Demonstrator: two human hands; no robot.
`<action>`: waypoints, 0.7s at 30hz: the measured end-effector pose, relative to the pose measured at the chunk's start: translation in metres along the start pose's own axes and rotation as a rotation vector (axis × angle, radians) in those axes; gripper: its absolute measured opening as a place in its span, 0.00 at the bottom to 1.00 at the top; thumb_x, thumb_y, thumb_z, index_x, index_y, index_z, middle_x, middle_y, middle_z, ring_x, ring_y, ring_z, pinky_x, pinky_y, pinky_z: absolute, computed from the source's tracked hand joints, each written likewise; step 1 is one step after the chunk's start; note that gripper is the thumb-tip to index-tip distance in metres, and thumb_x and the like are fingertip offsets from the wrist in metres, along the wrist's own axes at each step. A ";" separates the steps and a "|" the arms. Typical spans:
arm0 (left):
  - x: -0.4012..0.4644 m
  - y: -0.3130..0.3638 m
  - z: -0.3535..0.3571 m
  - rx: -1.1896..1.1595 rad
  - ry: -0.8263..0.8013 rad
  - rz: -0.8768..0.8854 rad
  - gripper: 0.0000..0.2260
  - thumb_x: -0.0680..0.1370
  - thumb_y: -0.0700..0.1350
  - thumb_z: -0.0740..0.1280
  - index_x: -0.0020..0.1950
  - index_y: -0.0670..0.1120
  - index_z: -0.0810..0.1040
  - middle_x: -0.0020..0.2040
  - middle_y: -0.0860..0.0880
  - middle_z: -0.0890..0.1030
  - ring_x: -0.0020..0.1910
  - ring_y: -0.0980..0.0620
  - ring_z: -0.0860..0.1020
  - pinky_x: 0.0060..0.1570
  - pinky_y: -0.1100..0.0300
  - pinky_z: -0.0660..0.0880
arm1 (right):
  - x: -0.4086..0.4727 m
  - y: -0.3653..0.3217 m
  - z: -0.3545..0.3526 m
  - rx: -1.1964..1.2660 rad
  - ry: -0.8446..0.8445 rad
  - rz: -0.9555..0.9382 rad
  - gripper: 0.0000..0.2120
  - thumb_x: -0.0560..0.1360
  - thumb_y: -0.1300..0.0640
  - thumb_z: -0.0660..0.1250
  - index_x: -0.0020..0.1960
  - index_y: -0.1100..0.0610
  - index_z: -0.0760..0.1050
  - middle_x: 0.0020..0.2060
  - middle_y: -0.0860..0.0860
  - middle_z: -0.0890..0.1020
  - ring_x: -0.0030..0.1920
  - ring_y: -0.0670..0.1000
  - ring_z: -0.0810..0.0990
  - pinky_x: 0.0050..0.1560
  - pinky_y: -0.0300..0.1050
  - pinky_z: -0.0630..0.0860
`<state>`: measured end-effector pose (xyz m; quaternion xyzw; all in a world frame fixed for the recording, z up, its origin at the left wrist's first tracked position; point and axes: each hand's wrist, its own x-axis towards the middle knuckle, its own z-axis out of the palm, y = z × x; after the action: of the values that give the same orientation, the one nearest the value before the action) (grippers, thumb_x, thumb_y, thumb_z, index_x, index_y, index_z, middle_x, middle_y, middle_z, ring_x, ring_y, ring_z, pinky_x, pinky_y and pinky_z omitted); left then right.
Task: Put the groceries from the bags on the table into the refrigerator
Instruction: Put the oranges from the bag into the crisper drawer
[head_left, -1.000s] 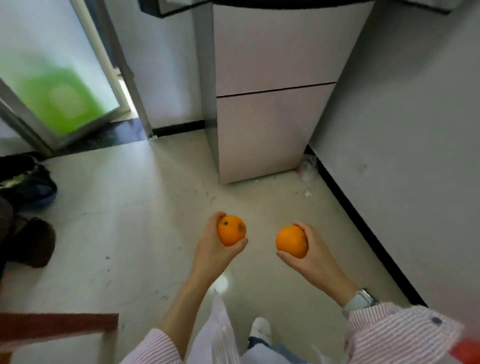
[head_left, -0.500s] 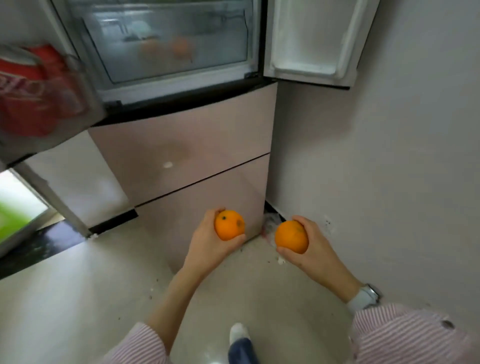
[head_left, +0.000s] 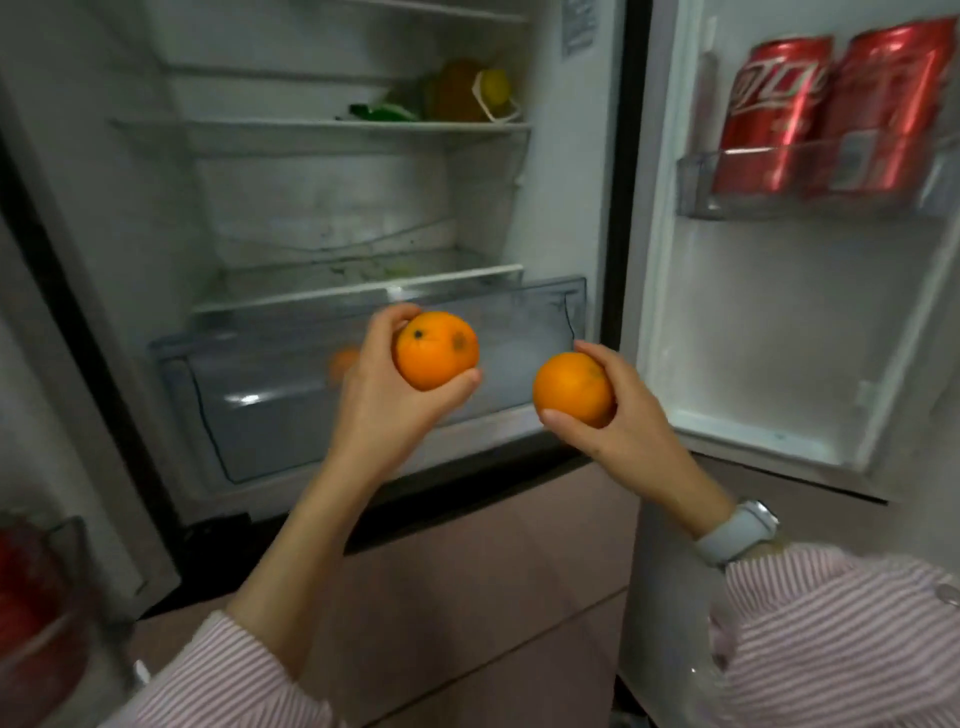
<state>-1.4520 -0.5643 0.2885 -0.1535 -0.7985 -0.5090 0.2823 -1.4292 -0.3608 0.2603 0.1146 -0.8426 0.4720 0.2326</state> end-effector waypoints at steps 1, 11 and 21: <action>0.025 -0.001 -0.001 0.013 0.049 0.007 0.32 0.57 0.61 0.72 0.58 0.61 0.67 0.56 0.52 0.75 0.52 0.51 0.76 0.54 0.53 0.75 | 0.028 -0.004 0.000 0.017 0.022 -0.040 0.32 0.69 0.52 0.72 0.67 0.47 0.61 0.61 0.45 0.65 0.58 0.47 0.69 0.56 0.43 0.70; 0.214 -0.039 0.015 0.075 -0.222 -0.216 0.31 0.64 0.45 0.77 0.64 0.44 0.69 0.56 0.46 0.75 0.50 0.51 0.75 0.47 0.59 0.74 | 0.270 -0.003 0.007 -0.245 -0.257 -0.097 0.32 0.68 0.57 0.72 0.67 0.59 0.61 0.61 0.57 0.70 0.54 0.53 0.71 0.50 0.44 0.69; 0.270 -0.106 0.063 0.406 -0.762 -0.258 0.25 0.67 0.48 0.75 0.61 0.50 0.72 0.56 0.49 0.77 0.54 0.53 0.77 0.55 0.59 0.75 | 0.352 0.032 0.053 -0.841 -0.890 -0.019 0.30 0.67 0.50 0.73 0.66 0.54 0.67 0.58 0.52 0.75 0.57 0.54 0.76 0.57 0.49 0.75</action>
<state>-1.7410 -0.5650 0.3550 -0.1709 -0.9418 -0.2800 -0.0733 -1.7627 -0.3797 0.3888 0.2066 -0.9719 0.0038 -0.1125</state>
